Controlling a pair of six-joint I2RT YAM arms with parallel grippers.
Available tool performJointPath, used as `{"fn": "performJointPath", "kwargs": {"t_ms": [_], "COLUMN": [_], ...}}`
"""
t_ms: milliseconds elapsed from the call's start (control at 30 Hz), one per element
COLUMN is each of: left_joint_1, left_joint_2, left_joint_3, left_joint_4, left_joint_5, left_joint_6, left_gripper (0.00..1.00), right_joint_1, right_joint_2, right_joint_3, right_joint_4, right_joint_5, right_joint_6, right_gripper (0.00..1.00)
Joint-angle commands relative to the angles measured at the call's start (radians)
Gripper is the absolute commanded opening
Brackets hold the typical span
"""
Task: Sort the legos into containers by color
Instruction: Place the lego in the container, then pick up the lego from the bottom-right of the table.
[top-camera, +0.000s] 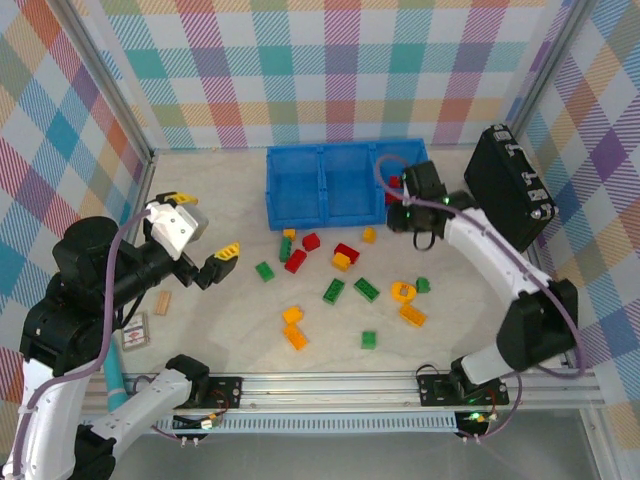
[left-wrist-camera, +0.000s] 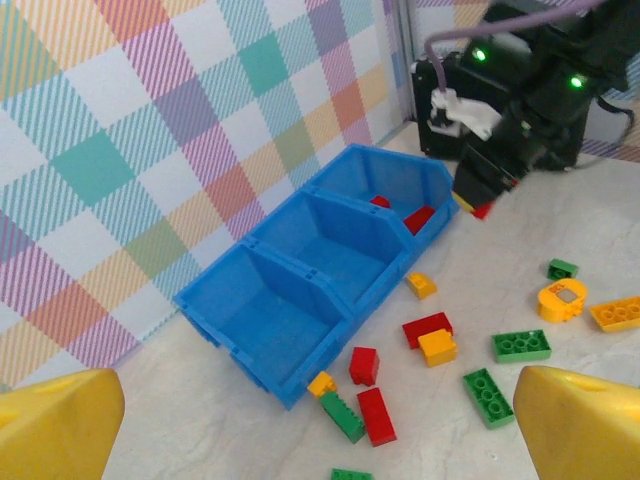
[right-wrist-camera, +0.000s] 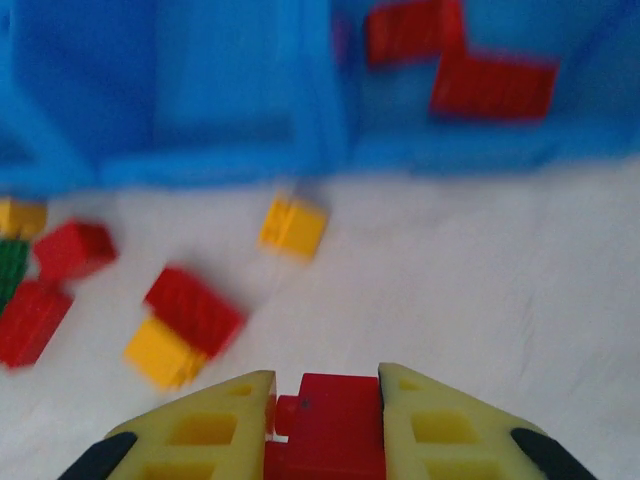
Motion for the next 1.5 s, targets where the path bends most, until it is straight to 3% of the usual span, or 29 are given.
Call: {"fn": "performJointPath", "kwargs": {"t_ms": [0, 200, 333, 567, 800, 1033, 1267, 1467], "left_joint_1": [-0.009, -0.009, -0.009, -0.009, -0.009, -0.009, -0.009, -0.009], "left_joint_2": [0.005, 0.022, 0.050, 0.093, 0.097, 0.085, 0.080, 0.067], "left_joint_3": [-0.011, -0.038, -0.021, 0.005, -0.006, -0.022, -0.012, -0.016], "left_joint_4": [0.047, 0.088, 0.073, 0.067, 0.092, 0.128, 0.114, 0.110], "left_joint_5": [-0.052, -0.085, -0.104, -0.108, -0.089, -0.020, 0.014, 0.036], "left_joint_6": [0.025, 0.023, 0.027, 0.024, -0.003, -0.008, 0.003, 0.006], "left_gripper": [1.00, 1.00, 1.00, 1.00, 1.00, 1.00, 1.00, 1.00], "right_joint_1": [-0.042, -0.110, -0.134, -0.158, -0.155, -0.135, -0.037, 0.011], "right_joint_2": [0.127, 0.382, 0.531, 0.577, 0.396, 0.075, -0.178, -0.295], "right_joint_3": [0.121, 0.324, 0.455, 0.527, 0.378, 0.035, -0.338, -0.462], "right_joint_4": [0.071, 0.188, 0.180, 0.171, 0.146, 0.039, 0.010, -0.047], "right_joint_5": [0.039, 0.036, 0.026, 0.006, -0.085, -0.149, -0.242, -0.148], "right_joint_6": [-0.186, -0.200, -0.219, -0.219, -0.168, -0.045, 0.174, 0.275], "right_gripper": [0.26, 0.26, 0.33, 0.45, 0.46, 0.58, 0.67, 0.77]}}
